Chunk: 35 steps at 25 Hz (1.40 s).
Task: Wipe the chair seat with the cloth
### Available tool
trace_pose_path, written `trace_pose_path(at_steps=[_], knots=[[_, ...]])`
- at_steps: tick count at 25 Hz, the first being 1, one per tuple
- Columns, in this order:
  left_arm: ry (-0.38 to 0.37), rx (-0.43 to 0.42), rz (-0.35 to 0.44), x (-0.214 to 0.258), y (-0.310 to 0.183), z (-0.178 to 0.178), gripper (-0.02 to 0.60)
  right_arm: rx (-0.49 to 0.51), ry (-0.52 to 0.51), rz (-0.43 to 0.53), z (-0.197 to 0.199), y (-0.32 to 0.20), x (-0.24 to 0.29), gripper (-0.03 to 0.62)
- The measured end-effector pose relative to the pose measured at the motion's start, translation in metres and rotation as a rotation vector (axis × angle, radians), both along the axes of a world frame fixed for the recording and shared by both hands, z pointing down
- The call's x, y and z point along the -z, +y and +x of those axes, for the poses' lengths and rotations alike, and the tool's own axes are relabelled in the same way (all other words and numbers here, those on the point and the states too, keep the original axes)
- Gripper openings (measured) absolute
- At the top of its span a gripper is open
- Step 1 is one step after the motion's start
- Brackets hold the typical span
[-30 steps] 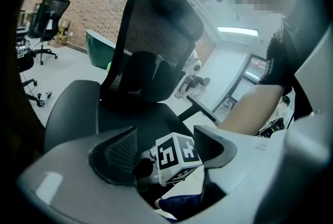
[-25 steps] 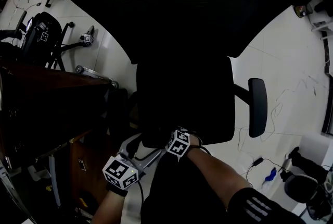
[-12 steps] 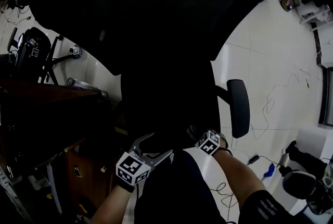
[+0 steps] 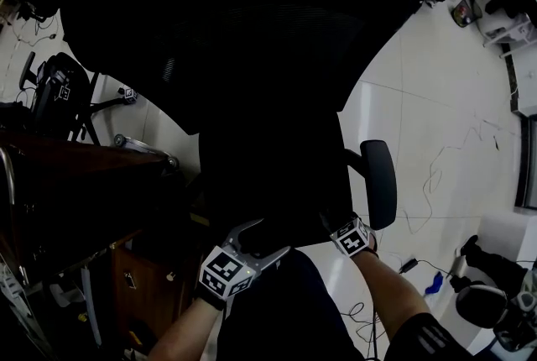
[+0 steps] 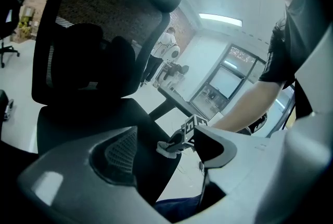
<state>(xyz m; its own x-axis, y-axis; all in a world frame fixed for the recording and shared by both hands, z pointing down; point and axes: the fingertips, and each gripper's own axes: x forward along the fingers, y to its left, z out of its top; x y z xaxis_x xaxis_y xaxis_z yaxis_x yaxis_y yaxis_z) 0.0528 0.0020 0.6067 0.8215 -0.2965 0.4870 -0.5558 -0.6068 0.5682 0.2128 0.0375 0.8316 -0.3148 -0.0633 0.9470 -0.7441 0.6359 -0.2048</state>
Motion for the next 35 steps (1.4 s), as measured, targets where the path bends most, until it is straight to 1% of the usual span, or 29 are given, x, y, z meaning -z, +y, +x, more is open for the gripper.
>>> trace_pose_path(at_steps=[2, 4, 5, 9, 14, 17, 20, 23, 26, 31, 35], knots=[[-0.003, 0.014, -0.005, 0.007, 0.000, -0.005, 0.364, -0.061, -0.033, 0.006, -0.002, -0.005, 0.014, 0.045], [-0.007, 0.029, -0.003, 0.021, 0.002, -0.011, 0.364, -0.130, -0.113, 0.020, -0.012, -0.010, 0.040, 0.045], [-0.011, 0.037, 0.003, 0.031, 0.002, -0.016, 0.364, -0.147, -0.156, 0.036, -0.020, -0.013, 0.056, 0.046], [-0.029, 0.089, 0.026, 0.071, 0.003, -0.039, 0.364, -0.120, -0.287, 0.122, -0.056, -0.027, 0.124, 0.046], [-0.038, 0.142, 0.124, 0.119, -0.010, -0.057, 0.364, -0.074, -0.431, 0.238, -0.093, -0.057, 0.208, 0.046], [-0.030, 0.169, 0.174, 0.142, 0.002, -0.060, 0.364, -0.064, -0.499, 0.290, -0.103, -0.054, 0.252, 0.046], [-0.019, 0.189, 0.214, 0.170, 0.014, -0.073, 0.364, -0.093, -0.566, 0.318, -0.116, -0.047, 0.293, 0.046], [-0.002, 0.184, 0.243, 0.190, 0.035, -0.082, 0.364, -0.118, -0.599, 0.342, -0.127, -0.030, 0.322, 0.046], [0.013, 0.167, 0.282, 0.204, 0.067, -0.091, 0.364, -0.160, -0.623, 0.388, -0.136, -0.002, 0.344, 0.046], [0.029, 0.120, 0.334, 0.222, 0.139, -0.111, 0.364, -0.244, -0.658, 0.489, -0.148, 0.057, 0.393, 0.046], [0.063, 0.116, 0.355, 0.242, 0.202, -0.123, 0.364, -0.293, -0.675, 0.557, -0.148, 0.118, 0.429, 0.045]])
